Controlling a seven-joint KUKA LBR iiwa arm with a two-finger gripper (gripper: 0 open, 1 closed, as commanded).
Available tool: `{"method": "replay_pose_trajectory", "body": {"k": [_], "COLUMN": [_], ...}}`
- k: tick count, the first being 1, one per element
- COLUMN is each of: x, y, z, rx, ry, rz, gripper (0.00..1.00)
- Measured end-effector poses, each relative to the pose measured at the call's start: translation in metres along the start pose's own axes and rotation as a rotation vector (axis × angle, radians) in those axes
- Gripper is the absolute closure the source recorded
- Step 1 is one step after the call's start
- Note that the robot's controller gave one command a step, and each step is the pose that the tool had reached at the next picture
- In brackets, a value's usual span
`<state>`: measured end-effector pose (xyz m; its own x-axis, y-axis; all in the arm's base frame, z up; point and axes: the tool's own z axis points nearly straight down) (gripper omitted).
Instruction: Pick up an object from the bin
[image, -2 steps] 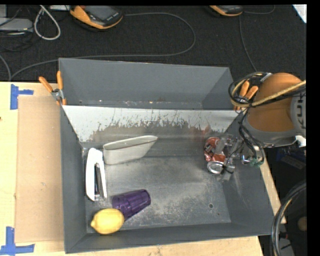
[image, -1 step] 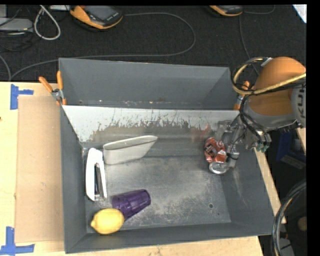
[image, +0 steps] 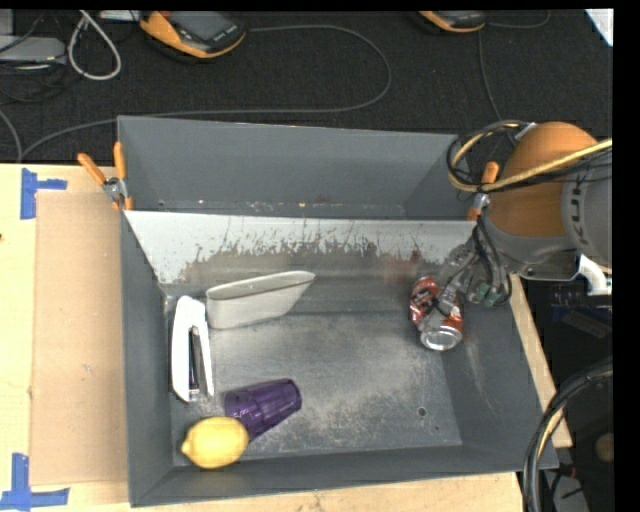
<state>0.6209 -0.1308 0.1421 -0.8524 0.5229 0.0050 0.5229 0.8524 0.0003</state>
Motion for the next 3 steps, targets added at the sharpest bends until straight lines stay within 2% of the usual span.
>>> {"method": "replay_pose_trajectory", "body": {"k": [1,2,3], "x": [0.014,0.025,0.025], "y": [-0.02,-0.013,-0.013], "z": [0.069,0.067,0.067], "rx": [-0.006,-0.017,-0.016], "ry": [-0.01,-0.023,-0.023], "rz": [-0.25,0.252,0.252], "gripper": [0.0,1.0,1.0]}}
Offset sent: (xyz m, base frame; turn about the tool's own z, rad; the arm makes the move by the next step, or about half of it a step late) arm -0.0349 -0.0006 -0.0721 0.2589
